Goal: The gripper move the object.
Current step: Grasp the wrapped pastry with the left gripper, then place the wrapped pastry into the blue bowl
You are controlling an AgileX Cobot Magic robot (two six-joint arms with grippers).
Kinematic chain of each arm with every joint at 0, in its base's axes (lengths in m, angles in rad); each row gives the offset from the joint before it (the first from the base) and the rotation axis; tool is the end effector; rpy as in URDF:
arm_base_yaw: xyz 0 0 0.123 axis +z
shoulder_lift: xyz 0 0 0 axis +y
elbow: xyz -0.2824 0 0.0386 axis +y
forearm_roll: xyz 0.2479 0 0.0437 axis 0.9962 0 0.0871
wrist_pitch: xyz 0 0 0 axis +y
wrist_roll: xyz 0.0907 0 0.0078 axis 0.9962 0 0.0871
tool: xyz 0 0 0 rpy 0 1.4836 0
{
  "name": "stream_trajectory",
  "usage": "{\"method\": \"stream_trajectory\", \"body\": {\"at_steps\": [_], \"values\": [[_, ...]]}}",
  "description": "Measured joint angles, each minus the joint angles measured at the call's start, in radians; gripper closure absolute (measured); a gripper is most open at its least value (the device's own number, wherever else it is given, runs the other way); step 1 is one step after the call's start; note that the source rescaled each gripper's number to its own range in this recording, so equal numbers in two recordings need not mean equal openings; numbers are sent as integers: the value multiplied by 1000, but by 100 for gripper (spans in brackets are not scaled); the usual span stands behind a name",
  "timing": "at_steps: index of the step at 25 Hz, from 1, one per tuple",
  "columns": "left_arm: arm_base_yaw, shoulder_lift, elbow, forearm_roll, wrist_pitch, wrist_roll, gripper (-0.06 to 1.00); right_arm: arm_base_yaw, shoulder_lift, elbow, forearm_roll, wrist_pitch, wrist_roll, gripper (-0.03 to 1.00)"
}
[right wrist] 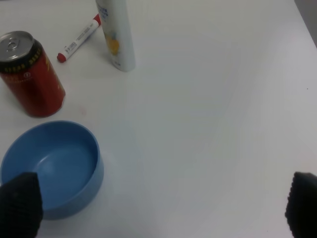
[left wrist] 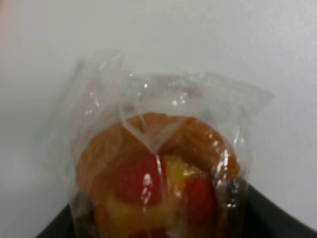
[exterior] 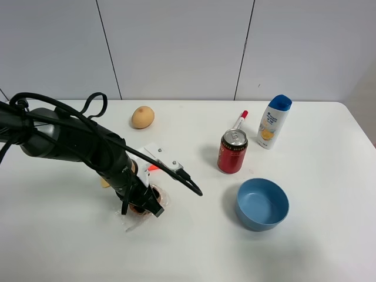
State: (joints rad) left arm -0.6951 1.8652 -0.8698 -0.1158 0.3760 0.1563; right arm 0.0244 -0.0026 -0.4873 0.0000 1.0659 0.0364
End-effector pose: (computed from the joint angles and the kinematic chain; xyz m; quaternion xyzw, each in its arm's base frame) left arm 0.2404 -0.2055 0.1106 0.3623 0.9207 -0.0656 0.1298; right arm -0.0040 -0.0001 0.2732 0.0051 0.8572 0.0157 0.5148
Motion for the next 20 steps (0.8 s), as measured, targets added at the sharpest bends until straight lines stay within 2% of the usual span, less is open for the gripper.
{"method": "stream_trajectory", "body": {"at_steps": [10,20], "values": [[0,-25,-1,0,46,-3,93,0,0,0,0,0,0,-3],[0,-253,0,0,101,-3,93,0,0,0,0,0,0,-3]]}}
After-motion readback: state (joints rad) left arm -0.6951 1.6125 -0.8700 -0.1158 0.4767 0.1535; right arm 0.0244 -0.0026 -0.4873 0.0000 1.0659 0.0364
